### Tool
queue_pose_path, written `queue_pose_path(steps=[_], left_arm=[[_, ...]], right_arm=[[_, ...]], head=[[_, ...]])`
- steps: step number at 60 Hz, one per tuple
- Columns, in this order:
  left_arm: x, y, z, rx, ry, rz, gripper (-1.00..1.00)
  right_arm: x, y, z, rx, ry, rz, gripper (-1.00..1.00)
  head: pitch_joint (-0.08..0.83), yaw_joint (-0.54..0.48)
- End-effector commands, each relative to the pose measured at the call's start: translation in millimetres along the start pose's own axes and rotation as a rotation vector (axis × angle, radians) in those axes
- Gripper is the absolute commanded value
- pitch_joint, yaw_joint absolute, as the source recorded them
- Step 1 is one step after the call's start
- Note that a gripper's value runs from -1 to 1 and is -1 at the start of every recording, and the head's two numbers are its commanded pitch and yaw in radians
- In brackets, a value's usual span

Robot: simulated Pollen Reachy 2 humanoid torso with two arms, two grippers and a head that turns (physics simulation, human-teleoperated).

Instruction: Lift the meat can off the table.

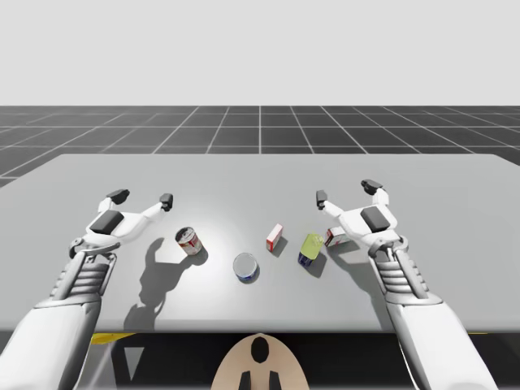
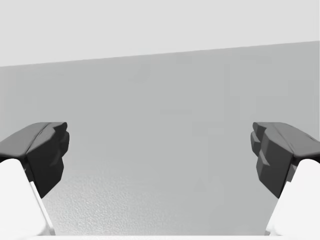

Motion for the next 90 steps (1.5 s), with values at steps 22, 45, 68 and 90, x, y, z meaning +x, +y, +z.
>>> queue_pose_path(steps=[22,45,68,90], left_arm=[[0,1.1,0,0.007,-0.004,-0.005,-1.00],[-1,2.5,-1,0.010,-0.007,-0.020,-1.00],[0,0.7,-1,0.005,-0.012,-0.022,-1.00],[-1,-1.2,-1,0.007,-0.013,-0.028,-1.00]], right_arm=[[1,-1.3,1,-0.002,-0.006,0.008,-1.00],[0,-1.3,0,-0.005,-0.004,0.014,-1.00],[0,-1.0,1,-0.003,-0.002,0.021,-1.00],[18,8.5,30,0.153,0.042,-0.002,-1.00]], head=[[0.155,0.00],[0.472,-0.04],[0.682,-0.22],[0.692,-0.23]])
